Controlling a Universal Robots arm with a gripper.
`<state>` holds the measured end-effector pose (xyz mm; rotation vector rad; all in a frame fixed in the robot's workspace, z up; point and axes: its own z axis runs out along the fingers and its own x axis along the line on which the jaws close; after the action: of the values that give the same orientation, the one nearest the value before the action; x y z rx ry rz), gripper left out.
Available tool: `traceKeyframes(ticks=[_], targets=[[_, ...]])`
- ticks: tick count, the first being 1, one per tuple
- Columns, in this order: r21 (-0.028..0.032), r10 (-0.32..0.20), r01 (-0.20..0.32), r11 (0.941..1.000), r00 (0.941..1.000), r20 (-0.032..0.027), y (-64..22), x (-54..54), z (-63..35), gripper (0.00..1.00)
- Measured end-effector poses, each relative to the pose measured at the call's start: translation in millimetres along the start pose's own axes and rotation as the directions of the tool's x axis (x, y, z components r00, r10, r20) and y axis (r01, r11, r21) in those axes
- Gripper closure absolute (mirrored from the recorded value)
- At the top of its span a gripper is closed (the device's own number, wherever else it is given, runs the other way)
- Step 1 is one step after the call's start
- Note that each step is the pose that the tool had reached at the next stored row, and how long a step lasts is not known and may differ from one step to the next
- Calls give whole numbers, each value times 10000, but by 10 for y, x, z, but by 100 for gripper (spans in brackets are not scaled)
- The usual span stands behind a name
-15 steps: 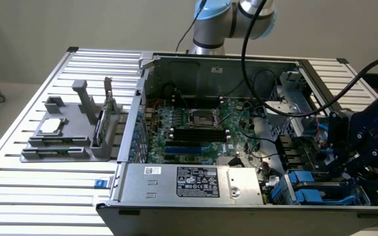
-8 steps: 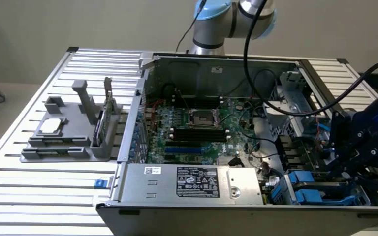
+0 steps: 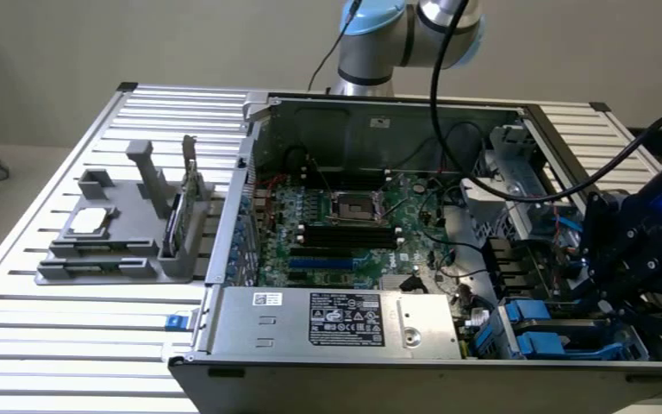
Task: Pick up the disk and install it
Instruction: 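Insert the second disk wire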
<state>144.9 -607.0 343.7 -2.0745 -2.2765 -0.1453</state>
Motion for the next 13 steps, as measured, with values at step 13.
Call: traceKeyframes(ticks=[13], targets=[[-13, 326, -326, 9995, 9989, 342, 5, 56, 18, 84]])
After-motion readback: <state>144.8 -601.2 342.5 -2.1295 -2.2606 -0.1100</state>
